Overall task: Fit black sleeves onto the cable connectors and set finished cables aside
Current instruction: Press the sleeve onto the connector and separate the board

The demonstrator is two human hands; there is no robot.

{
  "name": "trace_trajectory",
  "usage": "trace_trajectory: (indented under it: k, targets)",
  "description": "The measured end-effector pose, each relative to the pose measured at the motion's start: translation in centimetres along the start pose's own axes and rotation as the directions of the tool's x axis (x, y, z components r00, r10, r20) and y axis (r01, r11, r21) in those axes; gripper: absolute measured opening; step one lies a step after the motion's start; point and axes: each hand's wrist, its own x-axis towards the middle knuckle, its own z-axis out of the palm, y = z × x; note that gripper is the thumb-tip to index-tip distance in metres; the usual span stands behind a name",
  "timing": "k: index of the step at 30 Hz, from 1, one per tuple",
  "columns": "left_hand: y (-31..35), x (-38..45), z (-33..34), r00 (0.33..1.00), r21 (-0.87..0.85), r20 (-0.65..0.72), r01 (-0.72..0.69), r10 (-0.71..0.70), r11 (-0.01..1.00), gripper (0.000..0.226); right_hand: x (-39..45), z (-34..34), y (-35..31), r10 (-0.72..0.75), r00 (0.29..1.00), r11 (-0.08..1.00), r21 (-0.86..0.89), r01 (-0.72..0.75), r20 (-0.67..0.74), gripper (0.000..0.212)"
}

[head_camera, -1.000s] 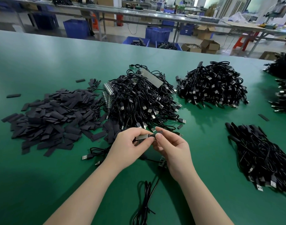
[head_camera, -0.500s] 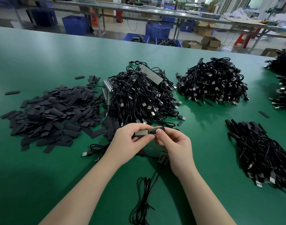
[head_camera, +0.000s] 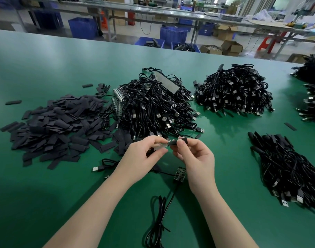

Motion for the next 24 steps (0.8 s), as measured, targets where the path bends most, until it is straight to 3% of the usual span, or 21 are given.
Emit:
trace_trajectory:
  k: [8,15,24]
  targets:
    - [0.29,-0.09,0.1,1.0,-0.049,-0.024,0.018,-0.019,0.999,0.026,0.0,0.06,0.14,-0.124,0.992,0.981,-0.155,0.12,-0.016,0.023]
    - [0.28,-0.21,0.09,1.0,-0.06,-0.027,0.012,-0.014,0.998,0.022,-0.46,0.29,0.15,-0.19,0.982,0.962,-0.202,0.186,0.0,0.019]
    - [0.29,-0.32,-0.01,0.999,-0.042,-0.032,-0.007,0.005,0.999,0.025,0.01,-0.13,0.12,-0.098,0.995,0.981,-0.165,0.101,0.027,0.019]
